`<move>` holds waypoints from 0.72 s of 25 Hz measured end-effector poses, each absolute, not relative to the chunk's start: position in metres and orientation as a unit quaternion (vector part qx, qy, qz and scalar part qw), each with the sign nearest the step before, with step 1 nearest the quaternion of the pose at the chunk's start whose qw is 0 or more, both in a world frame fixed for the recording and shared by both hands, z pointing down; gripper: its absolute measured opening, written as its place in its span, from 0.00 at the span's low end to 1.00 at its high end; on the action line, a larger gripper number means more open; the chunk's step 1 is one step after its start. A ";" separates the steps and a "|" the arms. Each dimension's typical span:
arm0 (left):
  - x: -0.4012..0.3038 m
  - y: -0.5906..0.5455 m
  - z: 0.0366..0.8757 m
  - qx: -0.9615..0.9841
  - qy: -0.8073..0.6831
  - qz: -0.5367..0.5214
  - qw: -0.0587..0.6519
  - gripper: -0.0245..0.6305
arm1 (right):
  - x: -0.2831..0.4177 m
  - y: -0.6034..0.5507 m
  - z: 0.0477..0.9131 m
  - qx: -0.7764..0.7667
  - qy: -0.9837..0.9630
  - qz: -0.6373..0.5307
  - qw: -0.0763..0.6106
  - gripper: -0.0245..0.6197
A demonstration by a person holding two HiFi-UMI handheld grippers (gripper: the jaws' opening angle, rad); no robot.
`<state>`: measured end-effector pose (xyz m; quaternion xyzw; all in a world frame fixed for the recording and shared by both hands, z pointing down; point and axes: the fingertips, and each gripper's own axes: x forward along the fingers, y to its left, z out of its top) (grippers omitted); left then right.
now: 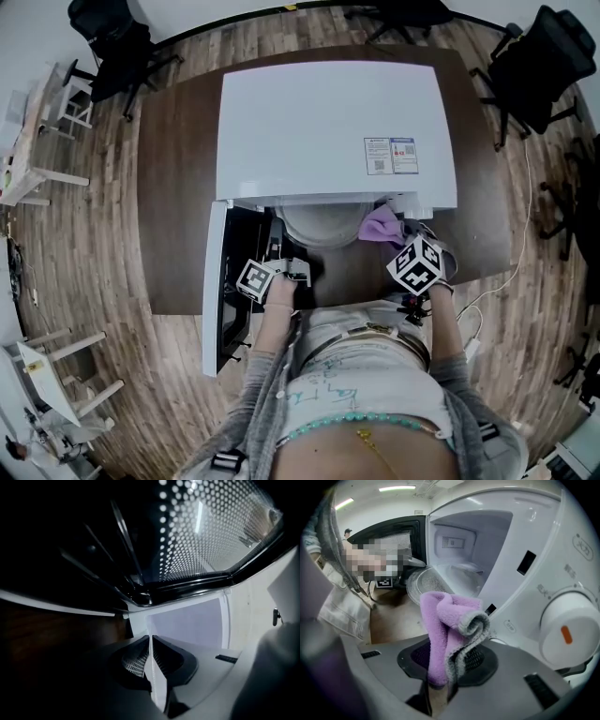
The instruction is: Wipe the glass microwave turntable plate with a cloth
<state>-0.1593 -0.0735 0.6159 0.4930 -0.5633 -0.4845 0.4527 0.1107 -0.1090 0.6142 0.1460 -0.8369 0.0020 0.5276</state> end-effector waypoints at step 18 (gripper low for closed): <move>-0.169 -0.100 0.620 0.502 -0.617 -0.427 0.429 0.13 | 0.096 -0.110 0.611 0.141 -0.849 0.034 0.507 0.22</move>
